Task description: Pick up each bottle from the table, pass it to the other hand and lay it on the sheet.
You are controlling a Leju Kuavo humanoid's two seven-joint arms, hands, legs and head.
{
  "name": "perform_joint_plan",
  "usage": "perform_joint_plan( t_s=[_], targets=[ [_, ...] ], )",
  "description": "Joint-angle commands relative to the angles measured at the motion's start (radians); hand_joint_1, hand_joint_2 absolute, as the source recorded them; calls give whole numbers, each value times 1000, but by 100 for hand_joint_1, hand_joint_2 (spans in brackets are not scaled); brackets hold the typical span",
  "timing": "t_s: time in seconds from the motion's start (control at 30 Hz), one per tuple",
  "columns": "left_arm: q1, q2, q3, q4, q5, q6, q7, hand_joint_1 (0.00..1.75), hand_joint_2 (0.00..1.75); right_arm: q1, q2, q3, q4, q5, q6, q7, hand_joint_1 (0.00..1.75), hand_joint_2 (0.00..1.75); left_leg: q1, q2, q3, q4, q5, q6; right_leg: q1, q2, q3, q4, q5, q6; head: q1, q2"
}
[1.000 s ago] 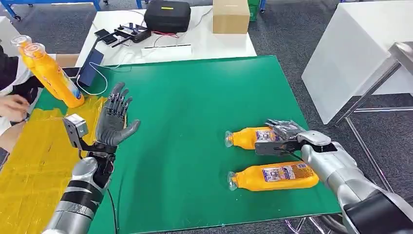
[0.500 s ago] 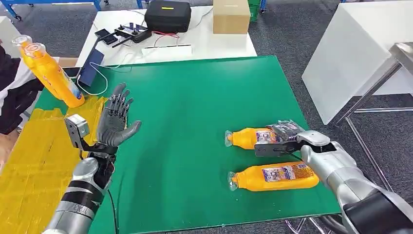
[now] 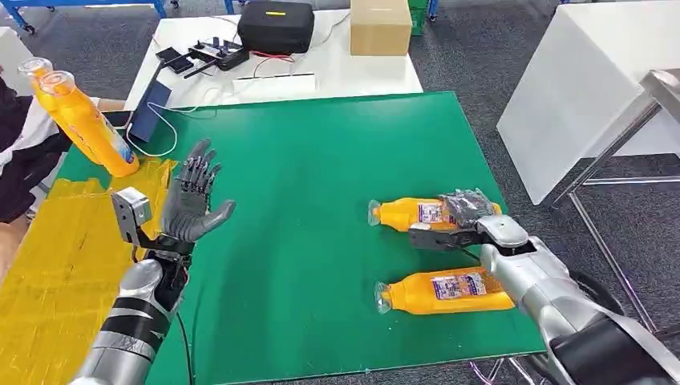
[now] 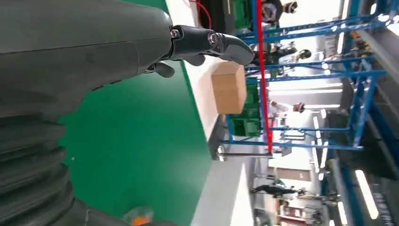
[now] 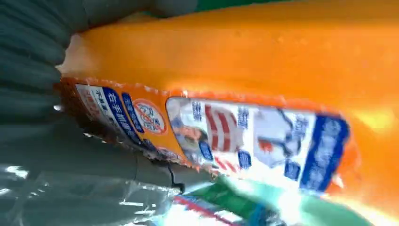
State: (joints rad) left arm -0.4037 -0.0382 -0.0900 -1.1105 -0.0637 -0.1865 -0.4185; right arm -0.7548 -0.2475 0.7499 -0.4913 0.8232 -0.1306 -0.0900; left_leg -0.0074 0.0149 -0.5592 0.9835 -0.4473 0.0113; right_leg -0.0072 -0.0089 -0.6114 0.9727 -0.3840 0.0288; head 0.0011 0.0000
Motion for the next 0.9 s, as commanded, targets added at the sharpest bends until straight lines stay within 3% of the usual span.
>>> perform_joint_plan(
  t_s=[0.03,0.43,0.67,0.73,0.9],
  targets=[
    [-21,-7,-44,11,-19,-2,19,0,175,26,122,-248,-97,-22,-86,-13,175,175,1,1,2,0,-2,-1,1,3,2,0,-1,-1,0,0],
    [-20,-4,-47,12,-20,-5,23,0,175,46,129,-294,-120,-17,-119,-27,175,175,2,-1,3,1,-3,-2,2,0,4,0,-2,-1,0,0],
    [-25,-13,-82,19,-33,-6,39,0,175,143,226,-464,-340,8,-200,-68,175,175,1,-1,1,0,-1,-1,1,-1,1,0,-1,-1,0,0],
    [-40,-19,-104,31,-39,-8,44,0,175,173,267,-507,-418,-36,-204,-127,175,175,1,-1,0,0,-1,-1,0,-1,0,0,-1,-1,0,0],
    [-67,-37,-142,62,-40,-28,57,0,175,224,348,-508,-495,-129,-161,-216,175,175,2,-2,0,1,-2,-2,2,-1,1,1,-2,-1,0,0]
  ],
)
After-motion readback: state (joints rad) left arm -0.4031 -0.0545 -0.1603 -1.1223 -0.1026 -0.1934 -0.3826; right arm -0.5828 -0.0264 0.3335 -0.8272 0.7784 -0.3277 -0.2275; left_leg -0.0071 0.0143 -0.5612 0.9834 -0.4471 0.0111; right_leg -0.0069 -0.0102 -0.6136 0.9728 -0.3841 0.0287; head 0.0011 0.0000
